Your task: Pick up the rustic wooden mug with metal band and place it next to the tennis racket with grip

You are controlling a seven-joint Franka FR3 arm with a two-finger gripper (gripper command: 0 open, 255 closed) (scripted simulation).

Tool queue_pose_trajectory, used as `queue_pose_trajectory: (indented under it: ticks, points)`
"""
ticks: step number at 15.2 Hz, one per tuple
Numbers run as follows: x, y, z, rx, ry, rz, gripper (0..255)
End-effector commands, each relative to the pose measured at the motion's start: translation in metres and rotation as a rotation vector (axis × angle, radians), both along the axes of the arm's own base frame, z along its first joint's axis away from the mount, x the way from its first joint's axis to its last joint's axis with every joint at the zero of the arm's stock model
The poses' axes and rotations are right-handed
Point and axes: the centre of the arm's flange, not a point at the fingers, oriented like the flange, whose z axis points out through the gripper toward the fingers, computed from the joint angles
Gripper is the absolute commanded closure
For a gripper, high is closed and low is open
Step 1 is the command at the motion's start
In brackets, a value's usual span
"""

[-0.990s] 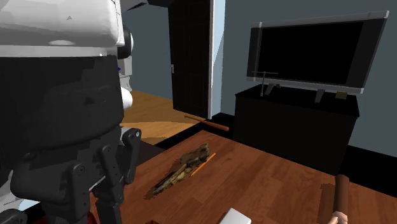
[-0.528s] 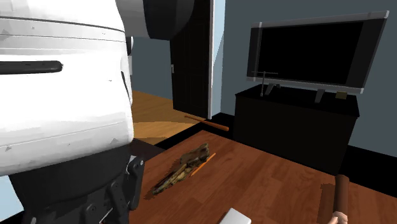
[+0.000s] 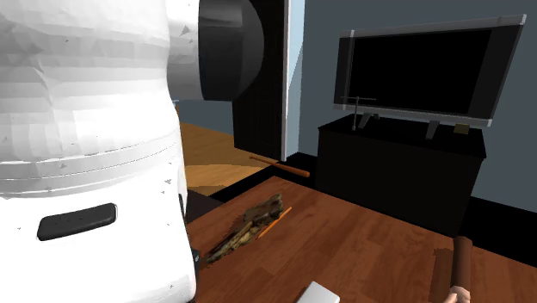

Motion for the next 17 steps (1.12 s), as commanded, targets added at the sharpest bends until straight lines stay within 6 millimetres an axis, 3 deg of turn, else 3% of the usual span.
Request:
queue_pose_trajectory:
  ticks: [1,13,17]
  points:
    - [0.001,0.000,-0.008,-0.002,-0.003,0.000,255]
    - [0.001,0.000,-0.072,-0.002,-0.003,0.000,255]
    - [0.001,0.000,-0.076,-0.002,-0.003,0.000,255]
